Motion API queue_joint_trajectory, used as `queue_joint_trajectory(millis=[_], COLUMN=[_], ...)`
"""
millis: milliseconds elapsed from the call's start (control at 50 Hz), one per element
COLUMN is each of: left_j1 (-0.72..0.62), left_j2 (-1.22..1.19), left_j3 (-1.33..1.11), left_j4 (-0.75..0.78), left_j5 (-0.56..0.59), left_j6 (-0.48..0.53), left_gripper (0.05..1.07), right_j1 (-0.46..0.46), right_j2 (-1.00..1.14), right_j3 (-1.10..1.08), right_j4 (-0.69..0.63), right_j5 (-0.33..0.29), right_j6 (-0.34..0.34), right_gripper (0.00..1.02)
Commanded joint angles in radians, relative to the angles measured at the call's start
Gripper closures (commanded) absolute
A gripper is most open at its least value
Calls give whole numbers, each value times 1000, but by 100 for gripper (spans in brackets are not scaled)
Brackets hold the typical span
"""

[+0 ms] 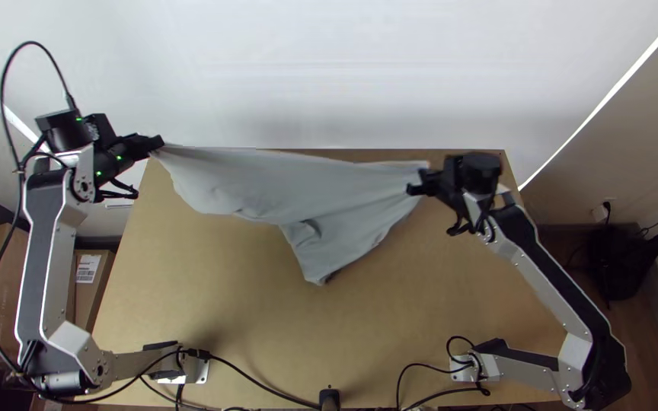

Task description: Fold the t-shirt

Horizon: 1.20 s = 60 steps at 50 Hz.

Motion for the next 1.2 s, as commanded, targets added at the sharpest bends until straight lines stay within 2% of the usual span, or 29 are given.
queue_joint_trajectory(millis=[0, 120, 200, 340, 500, 620, 720, 940, 1100, 1180], left_j1=[7, 8, 7, 5, -10, -97, -140, -254, -292, -328], left_j2=[-69, -140, -184, -255, -316, -316, -338, -367, -324, -267], left_j3=[59, 71, 76, 77, -21, -117, -298, -657, -858, -889], left_j4=[19, 57, 65, 97, 135, 11, -3, 34, 180, 200], left_j5=[-20, -33, -33, -33, -32, -33, -33, -36, -35, -36], left_j6=[-51, -69, -86, -140, -145, -137, -137, -96, -46, -33], left_gripper=[105, 105, 105, 105, 105, 105, 105, 105, 105, 105], right_j1=[-103, -189, -219, -247, -244, -219, -189, -132, -51, -26], right_j2=[-36, -61, -111, -206, -318, -352, -355, -368, -384, -383], right_j3=[96, 164, 170, 178, 115, 90, 70, -42, -204, -276], right_j4=[30, 36, 88, 156, 217, 146, 42, -122, -128, -124], right_j5=[34, 34, 36, 37, 45, 60, 63, 65, 66, 66], right_j6=[8, -44, -75, -80, -77, -63, -37, -21, -8, 11], right_gripper=[100, 100, 100, 100, 100, 100, 100, 100, 100, 100])
